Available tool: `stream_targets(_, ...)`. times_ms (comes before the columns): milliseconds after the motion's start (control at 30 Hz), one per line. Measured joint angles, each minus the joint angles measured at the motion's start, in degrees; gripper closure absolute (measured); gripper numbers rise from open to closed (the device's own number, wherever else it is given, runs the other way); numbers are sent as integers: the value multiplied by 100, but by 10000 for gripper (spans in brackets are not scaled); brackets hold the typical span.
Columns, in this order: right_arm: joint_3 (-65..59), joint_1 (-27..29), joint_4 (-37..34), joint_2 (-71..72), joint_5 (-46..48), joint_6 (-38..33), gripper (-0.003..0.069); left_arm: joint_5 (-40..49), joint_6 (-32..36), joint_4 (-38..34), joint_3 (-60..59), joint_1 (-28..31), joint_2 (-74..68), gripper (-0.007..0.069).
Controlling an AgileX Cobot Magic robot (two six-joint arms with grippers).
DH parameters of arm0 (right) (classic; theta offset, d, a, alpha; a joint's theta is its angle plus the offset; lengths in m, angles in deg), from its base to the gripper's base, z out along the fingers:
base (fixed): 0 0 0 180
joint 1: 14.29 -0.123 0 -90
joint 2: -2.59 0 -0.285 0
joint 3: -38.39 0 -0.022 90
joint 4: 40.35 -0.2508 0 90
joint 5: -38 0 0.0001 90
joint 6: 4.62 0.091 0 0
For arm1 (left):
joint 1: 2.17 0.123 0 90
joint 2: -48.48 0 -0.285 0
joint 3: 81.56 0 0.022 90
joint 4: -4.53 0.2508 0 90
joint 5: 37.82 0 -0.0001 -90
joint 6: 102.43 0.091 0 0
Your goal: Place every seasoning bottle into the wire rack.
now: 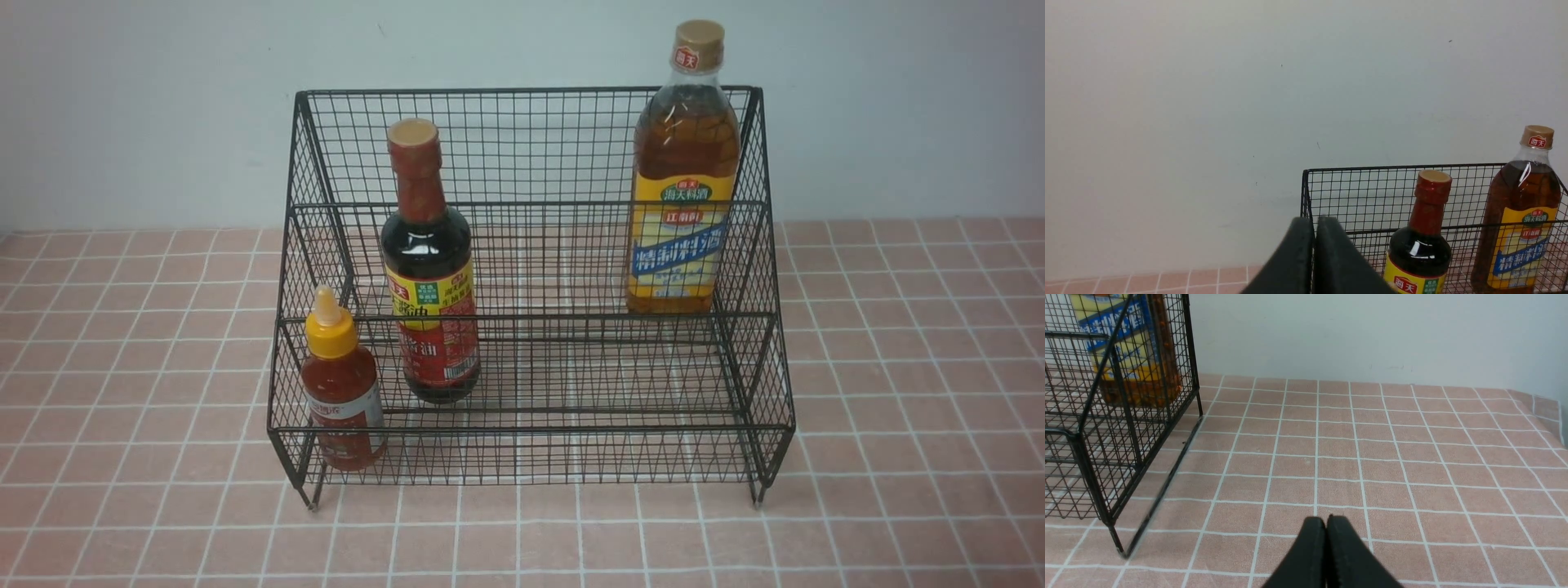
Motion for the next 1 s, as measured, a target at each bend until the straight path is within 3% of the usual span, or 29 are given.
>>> stream_targets(200,0,0,0,0,0,0,672,-6,376,-344,-202,73,178,631)
stream_targets(400,0,0,0,0,0,0,672,0,2234,-2005,-1375,970,1127,631)
stream_targets(533,0,0,0,0,0,0,672,5,2700,-2418,-2200,1381,1592,631)
stream_targets(733,0,0,0,0,7,0,672,69,2757,-2401,-3107,1469,1657,631)
stream_targets(1000,0,0,0,0,7,0,672,494,2763,-2395,-3164,1469,1657,631)
